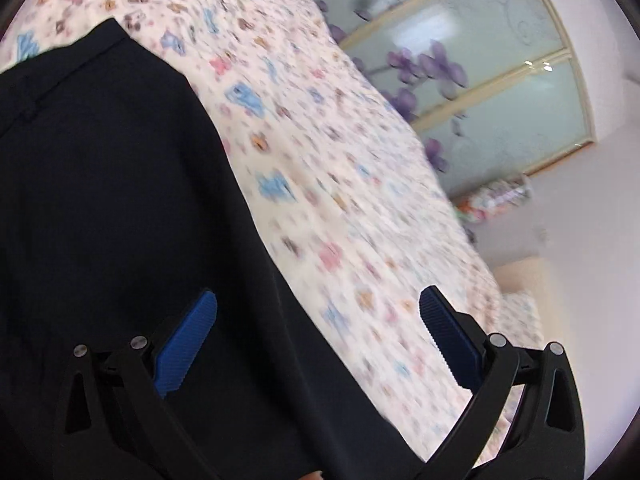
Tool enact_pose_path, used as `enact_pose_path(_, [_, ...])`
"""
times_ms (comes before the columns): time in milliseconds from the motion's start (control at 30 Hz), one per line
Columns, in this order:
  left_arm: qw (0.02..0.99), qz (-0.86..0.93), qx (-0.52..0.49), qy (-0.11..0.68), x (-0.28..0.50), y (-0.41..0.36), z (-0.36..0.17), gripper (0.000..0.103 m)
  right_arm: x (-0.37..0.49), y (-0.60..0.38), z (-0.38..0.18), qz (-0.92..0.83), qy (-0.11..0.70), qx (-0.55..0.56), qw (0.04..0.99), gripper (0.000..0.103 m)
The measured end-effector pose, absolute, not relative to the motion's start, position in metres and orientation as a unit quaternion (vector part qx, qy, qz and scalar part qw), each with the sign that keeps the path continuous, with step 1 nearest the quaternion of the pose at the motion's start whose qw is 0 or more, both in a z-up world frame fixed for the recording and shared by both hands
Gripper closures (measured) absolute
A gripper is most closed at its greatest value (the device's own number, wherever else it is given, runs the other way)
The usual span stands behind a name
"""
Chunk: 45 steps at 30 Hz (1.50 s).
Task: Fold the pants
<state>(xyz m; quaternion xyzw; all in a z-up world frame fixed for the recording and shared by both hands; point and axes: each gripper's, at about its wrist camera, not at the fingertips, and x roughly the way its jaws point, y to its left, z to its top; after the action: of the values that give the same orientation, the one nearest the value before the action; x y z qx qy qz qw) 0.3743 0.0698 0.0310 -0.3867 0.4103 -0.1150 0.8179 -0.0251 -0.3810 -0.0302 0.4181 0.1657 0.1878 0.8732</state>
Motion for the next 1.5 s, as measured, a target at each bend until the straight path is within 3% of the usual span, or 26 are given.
enact_pose_path(67, [0.818, -0.098, -0.398, 0.404, 0.39, 0.069, 0.021, 0.004, -0.024, -0.382, -0.032, 0.193, 0.169, 0.421, 0.87, 0.041])
enact_pose_path(100, [0.817, -0.093, -0.401, 0.403, 0.399, 0.069, 0.016, 0.015, -0.024, -0.383, -0.033, 0.195, 0.169, 0.423, 0.869, 0.041])
enact_pose_path(133, [0.819, -0.082, -0.393, 0.41, 0.408, 0.068, 0.01, 0.027, -0.022, -0.381, -0.03, 0.196, 0.17, 0.424, 0.868, 0.041])
enact_pose_path(200, [0.819, -0.069, -0.374, 0.43, 0.421, 0.065, 0.0, 0.077, -0.021, -0.382, -0.031, 0.201, 0.173, 0.427, 0.865, 0.041])
enact_pose_path(233, [0.817, -0.051, -0.363, 0.445, 0.425, 0.065, -0.007, 0.09, -0.021, -0.382, -0.032, 0.201, 0.174, 0.428, 0.864, 0.041])
enact_pose_path(267, [0.818, -0.039, -0.363, 0.445, 0.424, 0.067, -0.01, 0.097, -0.023, -0.383, -0.032, 0.204, 0.173, 0.43, 0.863, 0.041])
enact_pose_path(500, [0.853, -0.011, -0.382, 0.356, 0.363, 0.082, 0.018, 0.099, -0.027, -0.383, -0.03, 0.208, 0.169, 0.43, 0.862, 0.04])
enact_pose_path(700, [0.893, -0.018, -0.357, 0.275, 0.236, 0.096, 0.08, 0.099, -0.034, -0.381, -0.021, 0.214, 0.167, 0.417, 0.867, 0.04])
enact_pose_path(800, [0.9, -0.01, -0.357, 0.25, 0.17, 0.108, 0.082, 0.098, -0.05, -0.38, 0.002, 0.222, 0.163, 0.397, 0.876, 0.04])
enact_pose_path(867, [0.898, -0.005, -0.368, 0.24, 0.129, 0.121, 0.07, 0.098, -0.064, -0.384, 0.022, 0.209, 0.154, 0.381, 0.887, 0.033])
enact_pose_path(933, [0.896, 0.003, -0.373, 0.24, 0.101, 0.129, 0.05, 0.097, -0.081, -0.391, 0.044, 0.179, 0.151, 0.368, 0.9, 0.016])
enact_pose_path(967, [0.895, 0.009, -0.374, 0.242, 0.091, 0.131, 0.04, 0.096, -0.09, -0.397, 0.053, 0.159, 0.151, 0.368, 0.904, 0.016])
enact_pose_path(1100, [0.877, 0.046, -0.409, 0.25, 0.072, 0.137, -0.011, 0.088, -0.123, -0.431, 0.054, 0.105, 0.174, 0.425, 0.882, 0.016])
enact_pose_path(1167, [0.875, 0.049, -0.42, 0.234, 0.067, 0.136, -0.031, 0.086, -0.134, -0.451, 0.034, 0.092, 0.191, 0.494, 0.843, 0.023])
enact_pose_path(1233, [0.877, 0.044, -0.419, 0.232, 0.07, 0.134, -0.03, 0.079, -0.141, -0.462, 0.012, 0.089, 0.198, 0.559, 0.8, 0.029])
enact_pose_path(1300, [0.879, 0.026, -0.42, 0.225, 0.074, 0.134, -0.026, 0.05, -0.142, -0.465, -0.006, 0.072, 0.218, 0.598, 0.768, 0.034])
enact_pose_path(1333, [0.881, 0.014, -0.417, 0.222, 0.072, 0.135, -0.026, 0.048, -0.141, -0.463, -0.014, 0.061, 0.233, 0.611, 0.754, 0.039])
enact_pose_path(1500, [0.88, 0.011, -0.419, 0.225, 0.074, 0.133, -0.025, 0.048, -0.121, -0.451, -0.035, 0.006, 0.278, 0.625, 0.729, 0.04])
